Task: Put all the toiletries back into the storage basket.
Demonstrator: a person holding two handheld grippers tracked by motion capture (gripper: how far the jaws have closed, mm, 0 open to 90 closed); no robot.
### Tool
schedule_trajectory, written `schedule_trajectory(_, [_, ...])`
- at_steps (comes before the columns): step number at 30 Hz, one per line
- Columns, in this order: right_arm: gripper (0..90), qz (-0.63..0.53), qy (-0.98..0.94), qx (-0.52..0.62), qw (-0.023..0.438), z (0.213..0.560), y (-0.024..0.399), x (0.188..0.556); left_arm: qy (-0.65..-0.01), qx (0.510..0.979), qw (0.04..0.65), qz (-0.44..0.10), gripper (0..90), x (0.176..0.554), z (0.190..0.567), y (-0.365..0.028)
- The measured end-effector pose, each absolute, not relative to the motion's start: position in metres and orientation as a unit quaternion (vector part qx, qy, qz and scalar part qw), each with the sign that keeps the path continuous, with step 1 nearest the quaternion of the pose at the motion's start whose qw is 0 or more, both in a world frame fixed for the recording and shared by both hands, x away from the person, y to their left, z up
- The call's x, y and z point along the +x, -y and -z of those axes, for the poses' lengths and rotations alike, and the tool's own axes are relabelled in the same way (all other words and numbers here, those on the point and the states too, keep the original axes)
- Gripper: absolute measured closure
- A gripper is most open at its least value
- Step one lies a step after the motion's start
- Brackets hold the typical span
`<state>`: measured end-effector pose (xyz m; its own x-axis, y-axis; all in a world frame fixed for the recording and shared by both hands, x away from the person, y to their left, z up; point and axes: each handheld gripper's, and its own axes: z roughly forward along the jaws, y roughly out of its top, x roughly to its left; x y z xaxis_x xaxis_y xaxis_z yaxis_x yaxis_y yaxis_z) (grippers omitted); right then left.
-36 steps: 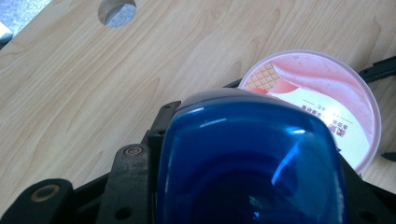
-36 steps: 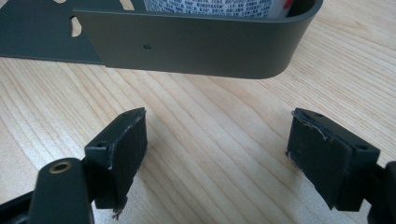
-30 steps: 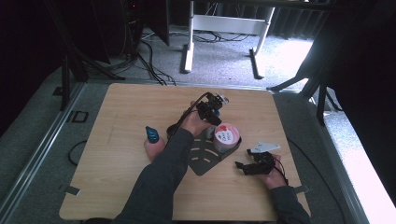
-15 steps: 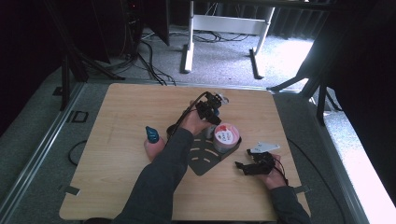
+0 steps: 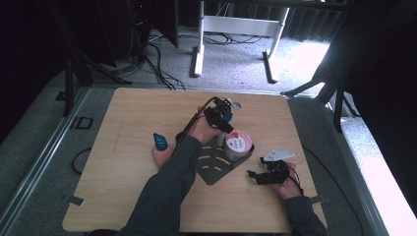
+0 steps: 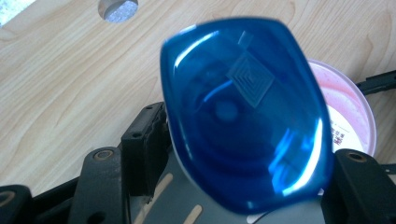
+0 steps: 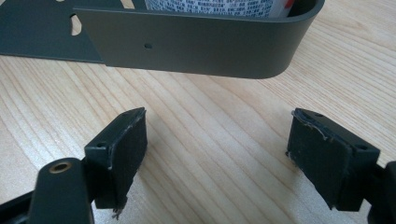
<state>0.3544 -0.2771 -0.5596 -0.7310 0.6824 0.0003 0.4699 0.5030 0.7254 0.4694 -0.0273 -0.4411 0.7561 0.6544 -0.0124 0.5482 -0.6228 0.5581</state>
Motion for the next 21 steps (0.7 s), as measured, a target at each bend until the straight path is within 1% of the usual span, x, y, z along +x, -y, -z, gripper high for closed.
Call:
schedule_trajectory(7, [19.6, -0.367, -0.855, 0.337, 0.145, 0.560, 0.277, 0.354, -0.334, 0.898, 0.273, -0.087, 38.0, 0.462, 0.441, 0.020])
schedule_trajectory(17, [19.6, -0.367, -0.855, 0.337, 0.145, 0.560, 0.277, 0.354, -0.329, 0.900, 0.270, -0.090, 38.2, 0.452, 0.435, 0.012])
schedule_trajectory(21, [19.6, -0.367, -0.855, 0.336, 0.146, 0.560, 0.277, 0.355, -0.326, 0.901, 0.269, -0.099, 38.1, 0.446, 0.427, 0.006])
